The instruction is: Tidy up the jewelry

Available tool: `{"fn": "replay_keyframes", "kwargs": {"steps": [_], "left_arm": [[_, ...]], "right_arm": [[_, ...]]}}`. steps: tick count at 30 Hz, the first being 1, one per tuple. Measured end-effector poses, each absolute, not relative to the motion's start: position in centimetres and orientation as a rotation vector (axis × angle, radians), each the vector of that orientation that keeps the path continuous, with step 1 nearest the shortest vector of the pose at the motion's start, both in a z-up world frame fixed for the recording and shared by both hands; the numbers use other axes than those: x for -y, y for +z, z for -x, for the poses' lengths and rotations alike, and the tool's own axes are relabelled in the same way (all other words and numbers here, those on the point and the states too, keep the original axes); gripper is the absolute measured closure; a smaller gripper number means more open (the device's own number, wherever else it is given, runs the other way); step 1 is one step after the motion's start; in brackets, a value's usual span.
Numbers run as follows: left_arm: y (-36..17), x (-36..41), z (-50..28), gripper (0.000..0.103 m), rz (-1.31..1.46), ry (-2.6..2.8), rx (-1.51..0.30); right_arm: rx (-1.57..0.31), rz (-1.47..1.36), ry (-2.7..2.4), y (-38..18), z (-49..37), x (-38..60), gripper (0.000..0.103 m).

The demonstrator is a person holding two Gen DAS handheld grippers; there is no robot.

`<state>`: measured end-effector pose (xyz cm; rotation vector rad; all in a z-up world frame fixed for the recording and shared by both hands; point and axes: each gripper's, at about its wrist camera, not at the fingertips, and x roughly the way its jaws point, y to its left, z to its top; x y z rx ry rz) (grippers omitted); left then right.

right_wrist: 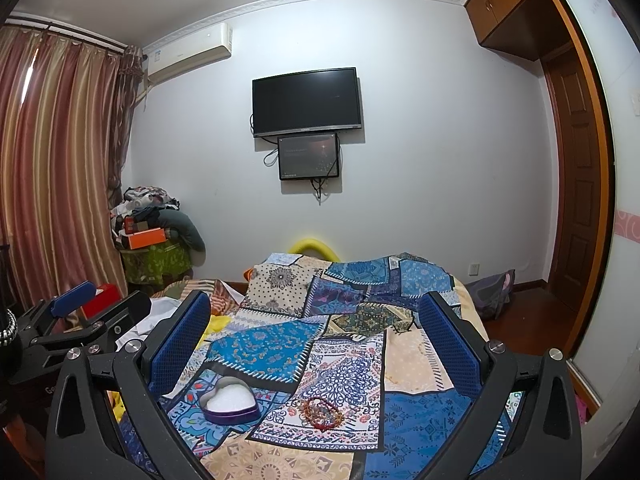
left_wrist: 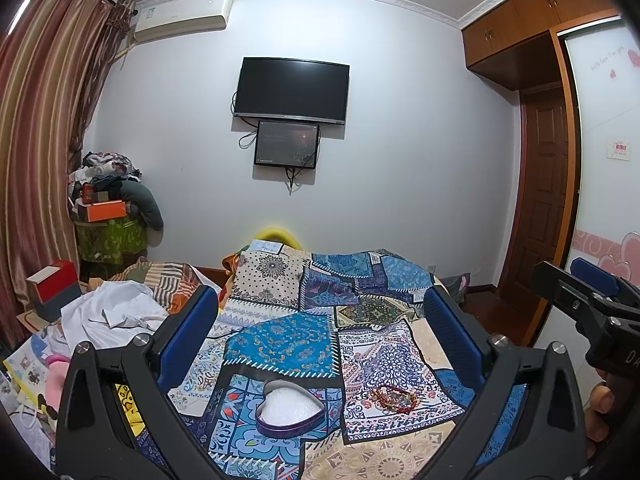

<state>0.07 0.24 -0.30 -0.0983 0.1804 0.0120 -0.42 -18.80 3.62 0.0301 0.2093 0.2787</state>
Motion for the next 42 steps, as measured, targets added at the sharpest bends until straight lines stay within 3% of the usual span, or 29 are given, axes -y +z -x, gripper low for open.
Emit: {"fn": "replay_keyframes", "kwargs": {"steps": [22, 33, 42], "left_arm": [[-2.4, -0.6, -3.4, 0.0, 0.095, 0.013, -0.284], [-9.9, -0.9, -10.0, 0.0, 0.125, 0.021, -0.567], [-14.0, 1.9, -12.8, 0.0, 0.075, -0.079, -0.68]], "right_arm": [[-0.267, 0.001, 0.225, 1.9, -2.4, 19.7, 0.0], [-0.541, 0.044, 0.116, -4.7, -8.3, 22.9, 0.0], [-0.719, 0.022, 0.184, -8.8, -10.8, 23.7, 0.0]]}}
